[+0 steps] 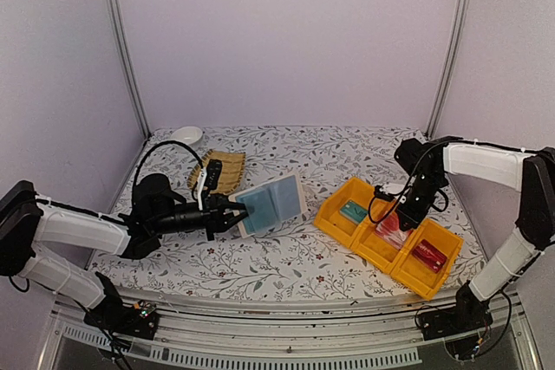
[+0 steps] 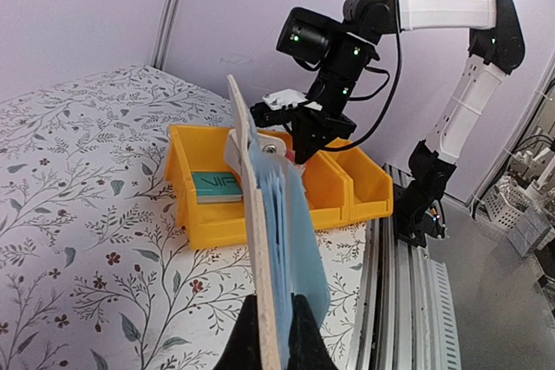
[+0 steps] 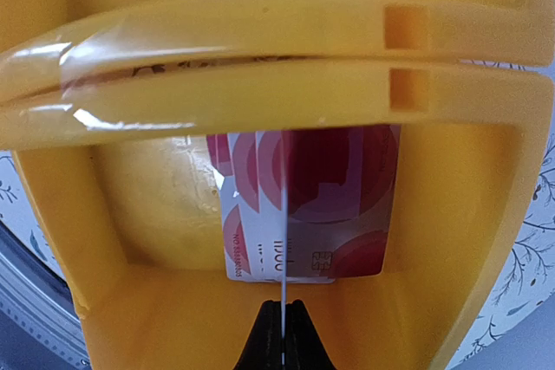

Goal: Take the credit cards out of the card holder
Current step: Place the credit card in the card box.

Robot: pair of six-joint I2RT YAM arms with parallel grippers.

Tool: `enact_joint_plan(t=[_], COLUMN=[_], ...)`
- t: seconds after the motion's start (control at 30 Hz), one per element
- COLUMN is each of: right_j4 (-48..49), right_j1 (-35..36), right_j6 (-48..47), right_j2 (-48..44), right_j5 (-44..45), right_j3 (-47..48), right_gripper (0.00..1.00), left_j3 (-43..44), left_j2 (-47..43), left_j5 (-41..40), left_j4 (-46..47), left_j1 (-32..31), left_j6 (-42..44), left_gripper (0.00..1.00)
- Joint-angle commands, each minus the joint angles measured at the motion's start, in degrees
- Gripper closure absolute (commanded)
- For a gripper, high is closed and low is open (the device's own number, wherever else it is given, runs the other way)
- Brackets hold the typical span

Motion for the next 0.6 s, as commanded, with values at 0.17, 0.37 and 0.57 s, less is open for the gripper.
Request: enact_joint_plan(t=[0.17, 0.37, 0.57], right_j4=[0.85, 3.47, 3.92], right_j1=[0.19, 0.19, 1.40], right_j6=[0.53, 2.10, 3.66], right_j2=[3.81, 2.35, -0.56], right_j5=[7.88, 13.42, 17.11], right_j3=[4.03, 4.91, 7.69], right_gripper=[0.76, 0.66, 0.64], left_j3=[0.65, 0.98, 1.33], left_j2=[-1.11, -0.96, -0.70], left_j5=[-0.24, -0.09, 0.10], left_j4=[1.37, 0.86, 1.41], left_j1=[0.59, 0.60, 0.64], left_j6=[0.19, 0.24, -0.26], left_gripper=[1.00, 1.00, 1.00])
